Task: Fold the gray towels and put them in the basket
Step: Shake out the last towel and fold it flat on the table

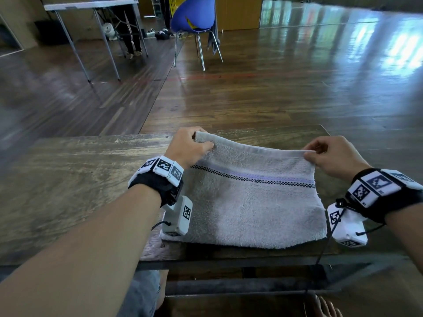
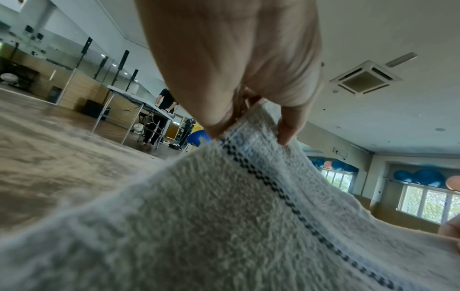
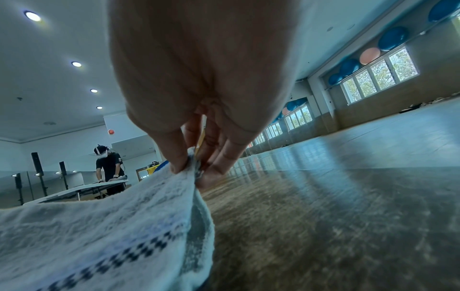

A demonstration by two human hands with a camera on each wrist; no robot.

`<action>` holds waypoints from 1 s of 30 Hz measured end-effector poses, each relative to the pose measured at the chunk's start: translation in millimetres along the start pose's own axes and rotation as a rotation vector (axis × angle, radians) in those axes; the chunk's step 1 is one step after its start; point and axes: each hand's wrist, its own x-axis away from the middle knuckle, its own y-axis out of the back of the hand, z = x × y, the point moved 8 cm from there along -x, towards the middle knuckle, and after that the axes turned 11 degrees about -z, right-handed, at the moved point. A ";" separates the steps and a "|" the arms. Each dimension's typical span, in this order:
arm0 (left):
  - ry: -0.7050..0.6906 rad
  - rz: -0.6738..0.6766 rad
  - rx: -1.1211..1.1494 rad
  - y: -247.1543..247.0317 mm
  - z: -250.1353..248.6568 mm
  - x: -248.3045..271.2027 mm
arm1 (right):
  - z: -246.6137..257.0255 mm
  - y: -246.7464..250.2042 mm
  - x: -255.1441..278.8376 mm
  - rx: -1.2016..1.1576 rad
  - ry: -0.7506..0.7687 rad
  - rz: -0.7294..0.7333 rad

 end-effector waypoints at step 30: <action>-0.161 -0.391 -0.150 79.9 -60.6 10.6 | 63.5 69.5 1.9 -0.340 -0.084 -0.204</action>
